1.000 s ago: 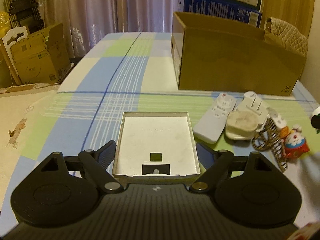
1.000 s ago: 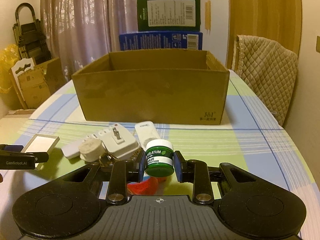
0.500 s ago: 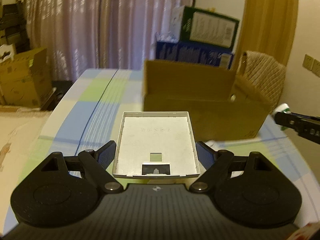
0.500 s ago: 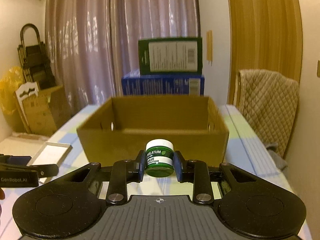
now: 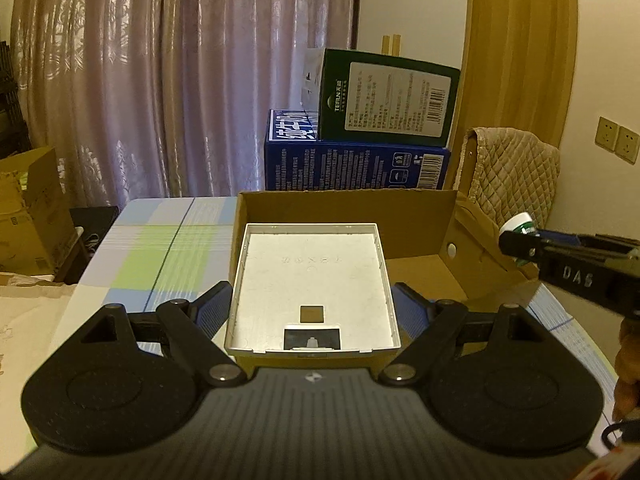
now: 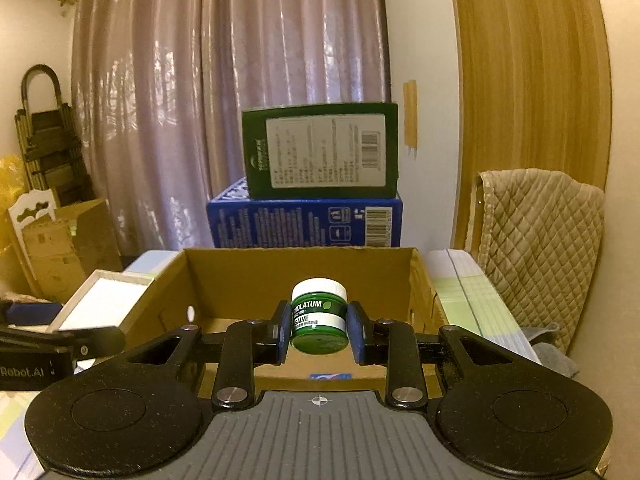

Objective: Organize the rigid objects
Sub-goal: 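Carry the panel with the left gripper into the box while the right gripper carries the jar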

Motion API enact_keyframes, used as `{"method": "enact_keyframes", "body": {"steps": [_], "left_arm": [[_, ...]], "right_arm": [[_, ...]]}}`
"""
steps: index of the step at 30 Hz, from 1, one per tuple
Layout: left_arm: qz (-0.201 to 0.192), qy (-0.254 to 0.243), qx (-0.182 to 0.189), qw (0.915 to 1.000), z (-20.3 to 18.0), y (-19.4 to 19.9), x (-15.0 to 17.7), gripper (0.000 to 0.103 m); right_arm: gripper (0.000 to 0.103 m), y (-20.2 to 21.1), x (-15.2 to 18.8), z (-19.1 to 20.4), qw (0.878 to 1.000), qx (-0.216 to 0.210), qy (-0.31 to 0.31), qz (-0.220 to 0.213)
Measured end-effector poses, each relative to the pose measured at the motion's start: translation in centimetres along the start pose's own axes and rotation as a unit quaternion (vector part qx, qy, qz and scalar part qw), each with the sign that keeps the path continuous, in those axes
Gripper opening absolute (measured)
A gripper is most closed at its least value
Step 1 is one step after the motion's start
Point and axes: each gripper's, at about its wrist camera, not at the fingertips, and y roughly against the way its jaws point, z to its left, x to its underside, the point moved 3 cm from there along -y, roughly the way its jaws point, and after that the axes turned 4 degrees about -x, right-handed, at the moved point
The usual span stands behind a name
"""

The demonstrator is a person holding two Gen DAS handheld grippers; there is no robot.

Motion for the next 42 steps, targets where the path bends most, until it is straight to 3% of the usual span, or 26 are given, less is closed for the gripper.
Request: {"method": "enact_keyframes", "body": {"steps": [9,18,27,42], "left_arm": [[0.023,0.006,0.000,0.9997,0.2,-5.3,-0.5,0.083],[0.034,0.003,0.005,0.9994,-0.4,-7.5,0.0,0.083],[0.030,0.025,0.010,0.9992,-0.2,-7.9,-0.2,0.083],[0.026,0.016,-0.002,0.9995,0.5,-6.9,-0.5,0.083]], "right_arm": [[0.026,-4.2,0.6,-1.4,1.000,0.014,-0.013,0.023],[0.026,-5.5,1.1,-1.7,0.999,0.016,-0.018,0.036],[0.026,-5.7,1.5,-1.6,0.999,0.016,-0.021,0.044],[0.026,-5.8,1.5,-1.5,0.998,0.016,-0.026,0.047]]}}
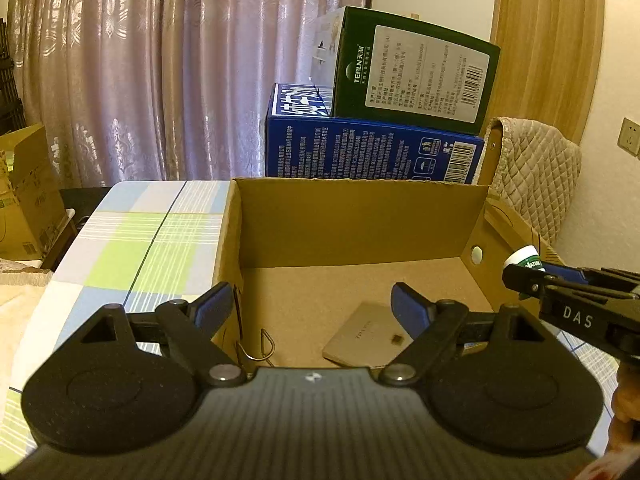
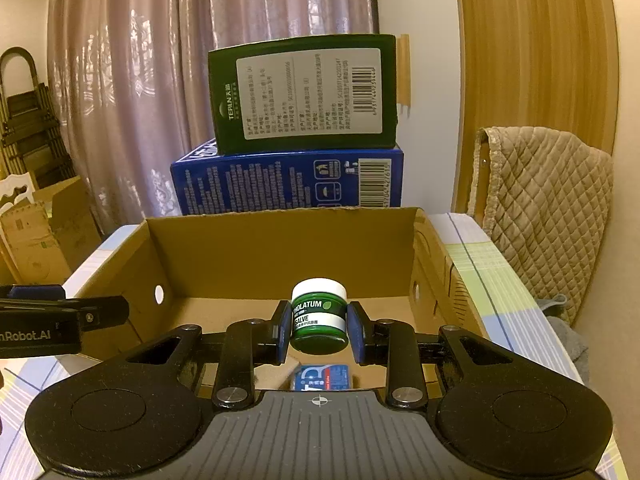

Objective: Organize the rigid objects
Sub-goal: 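Carry the panel with the left gripper into the box while the right gripper carries the jar, then open the left gripper to drop the panel while the right gripper lowers the jar into the box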

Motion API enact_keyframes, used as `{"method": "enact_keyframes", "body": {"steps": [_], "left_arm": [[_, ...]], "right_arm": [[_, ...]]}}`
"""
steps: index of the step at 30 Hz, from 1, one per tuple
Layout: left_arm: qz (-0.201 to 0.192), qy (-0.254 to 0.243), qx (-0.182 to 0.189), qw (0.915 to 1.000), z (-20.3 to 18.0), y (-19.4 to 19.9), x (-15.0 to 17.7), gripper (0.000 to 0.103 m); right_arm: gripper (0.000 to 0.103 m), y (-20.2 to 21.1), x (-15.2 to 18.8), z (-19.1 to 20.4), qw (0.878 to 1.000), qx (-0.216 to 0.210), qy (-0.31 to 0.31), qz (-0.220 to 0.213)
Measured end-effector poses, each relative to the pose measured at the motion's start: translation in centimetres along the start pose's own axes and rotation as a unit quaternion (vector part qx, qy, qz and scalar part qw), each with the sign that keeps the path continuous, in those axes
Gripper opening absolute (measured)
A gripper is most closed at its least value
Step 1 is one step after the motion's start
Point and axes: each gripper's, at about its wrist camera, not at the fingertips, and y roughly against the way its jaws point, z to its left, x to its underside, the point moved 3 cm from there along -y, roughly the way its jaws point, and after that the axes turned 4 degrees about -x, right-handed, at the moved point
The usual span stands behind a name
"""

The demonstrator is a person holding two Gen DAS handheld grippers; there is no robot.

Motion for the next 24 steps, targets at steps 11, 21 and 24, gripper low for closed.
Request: {"method": "enact_keyframes", "body": {"steps": [11,21,24], "left_arm": [[0.003,0.000,0.002,1.0000,0.02,0.09,0.22,0.083],[0.002,-0.002,0.002,1.0000,-0.04,0.09,0.18,0.083],[0.003,-0.002,0.002,1.0000,-0.03,0.02,0.12,0.083]], "right_arm": [[0.026,-0.06,-0.03,-0.14,1.000,0.003,-0.002,0.000],[0.026,-0.11,0.04,-0.18,1.000,0.003,-0.002,0.000],[0.026,-0.14,0.09,-0.25,1.000,0.002,-0.004,-0.001]]}}
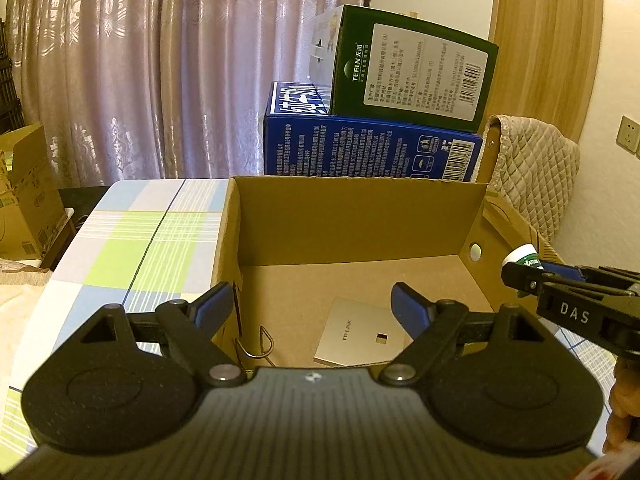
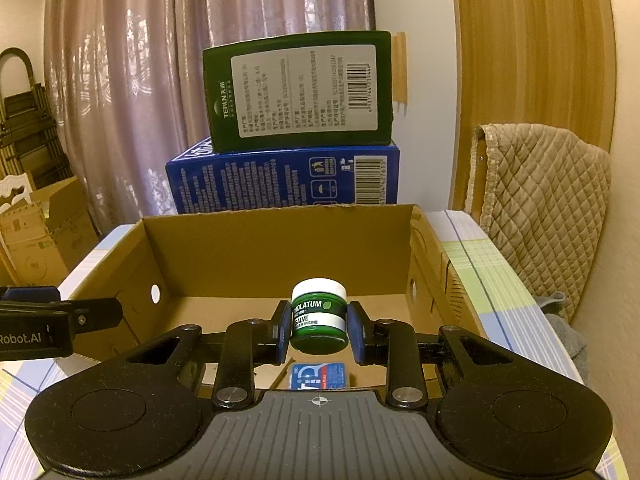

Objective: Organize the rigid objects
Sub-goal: 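Open the left gripper to drop the panel while the right gripper lowers the jar into the box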

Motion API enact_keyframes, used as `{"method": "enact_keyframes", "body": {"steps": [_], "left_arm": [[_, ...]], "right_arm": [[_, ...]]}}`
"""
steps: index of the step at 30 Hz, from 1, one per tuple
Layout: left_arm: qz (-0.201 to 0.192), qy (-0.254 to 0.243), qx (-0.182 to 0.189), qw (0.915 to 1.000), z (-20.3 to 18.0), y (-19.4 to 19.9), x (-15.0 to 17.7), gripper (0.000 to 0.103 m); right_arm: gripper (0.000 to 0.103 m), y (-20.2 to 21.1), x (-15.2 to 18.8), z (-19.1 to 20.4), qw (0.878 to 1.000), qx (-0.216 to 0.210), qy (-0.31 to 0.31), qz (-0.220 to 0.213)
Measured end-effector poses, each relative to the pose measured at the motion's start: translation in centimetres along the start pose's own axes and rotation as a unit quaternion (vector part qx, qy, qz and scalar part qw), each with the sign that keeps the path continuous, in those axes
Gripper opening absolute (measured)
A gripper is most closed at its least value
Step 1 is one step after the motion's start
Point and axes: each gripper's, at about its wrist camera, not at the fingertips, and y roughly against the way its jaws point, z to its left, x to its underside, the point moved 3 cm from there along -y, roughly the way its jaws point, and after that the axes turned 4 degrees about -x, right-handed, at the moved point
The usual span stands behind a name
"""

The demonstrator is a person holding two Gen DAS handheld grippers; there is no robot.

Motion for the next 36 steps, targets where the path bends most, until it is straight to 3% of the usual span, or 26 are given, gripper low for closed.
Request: {"method": "enact_keyframes", "body": {"steps": [5,10,36], "left_arm": [[0.001,0.000,-0.001,1.0000,0.07,-0.05,0.04,0.083],[0.001,0.000,-0.001,1.0000,0.20,-0.07,0.15,0.083],[-0.003,-0.001,0.000,1.0000,0.03,0.29,-0.10,0.083]], "right_arm": [[0.027,-0.12,0.01,0.10,1.000,-0.003,0.006,-0.002],[0.049,-0.16,0.10,-0.01,1.000,0.000,0.001,-0.002],[0.051,0.17,-0.05,0.17,1.000,0.002,0.009,-0.010]]}}
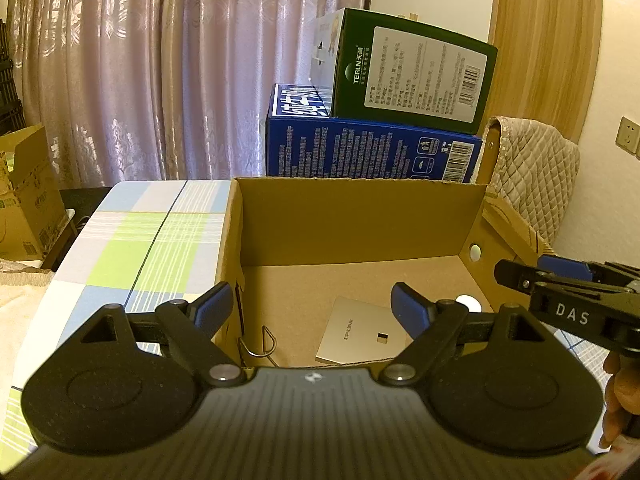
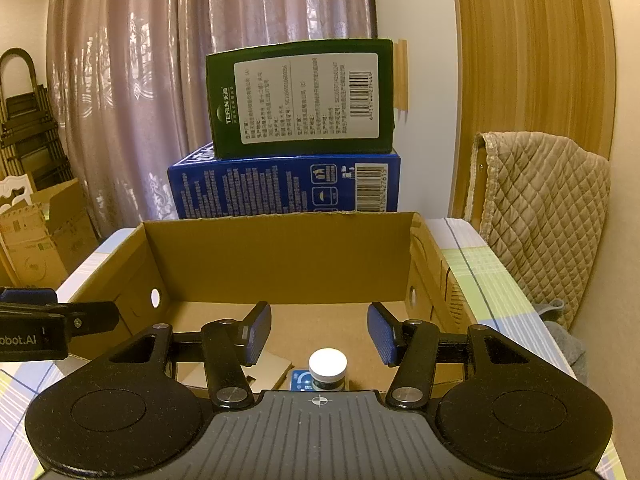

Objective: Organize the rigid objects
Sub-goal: 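Open the left gripper to drop the panel while the right gripper lowers the jar into the box, then open the right gripper to release the jar in the box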

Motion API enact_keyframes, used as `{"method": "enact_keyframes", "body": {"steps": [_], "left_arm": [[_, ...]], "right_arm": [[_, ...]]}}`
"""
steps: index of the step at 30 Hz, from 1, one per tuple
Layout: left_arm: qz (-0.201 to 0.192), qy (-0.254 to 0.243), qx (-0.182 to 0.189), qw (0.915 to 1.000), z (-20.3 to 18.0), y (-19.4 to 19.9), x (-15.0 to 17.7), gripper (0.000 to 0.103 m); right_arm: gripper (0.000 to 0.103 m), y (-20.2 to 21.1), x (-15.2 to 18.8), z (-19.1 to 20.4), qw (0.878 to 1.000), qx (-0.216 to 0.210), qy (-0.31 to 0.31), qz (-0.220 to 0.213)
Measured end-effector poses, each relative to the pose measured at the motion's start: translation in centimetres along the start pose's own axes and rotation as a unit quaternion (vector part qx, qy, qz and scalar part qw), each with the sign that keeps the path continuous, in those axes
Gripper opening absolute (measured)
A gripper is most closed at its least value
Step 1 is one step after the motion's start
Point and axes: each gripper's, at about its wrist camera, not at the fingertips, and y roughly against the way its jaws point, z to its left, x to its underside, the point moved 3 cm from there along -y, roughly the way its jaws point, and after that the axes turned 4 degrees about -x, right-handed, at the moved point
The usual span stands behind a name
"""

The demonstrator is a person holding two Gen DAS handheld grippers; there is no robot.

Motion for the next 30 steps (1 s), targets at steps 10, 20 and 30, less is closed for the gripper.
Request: {"method": "enact_keyframes", "body": {"steps": [10,20,30], "left_arm": [[-0.011,0.004,0.001,0.9999,0.0,1.9,0.0,0.083],[-0.034,0.006,-0.009,0.9994,0.7,8.0,2.1,0.084],[-0.028,0.019,-0.013,0.9993,1.8,13.2,6.7,0.085]], "right_arm": [[0.051,2.1,-0.6,0.0,0.999,-0.006,-0.002,-0.035],[0.052,7.6,0.2,0.1,0.997,-0.019,-0.011,-0.071],[0.056,12.7,4.8,-0.7,0.999,-0.014,-0.028,-0.023]]}}
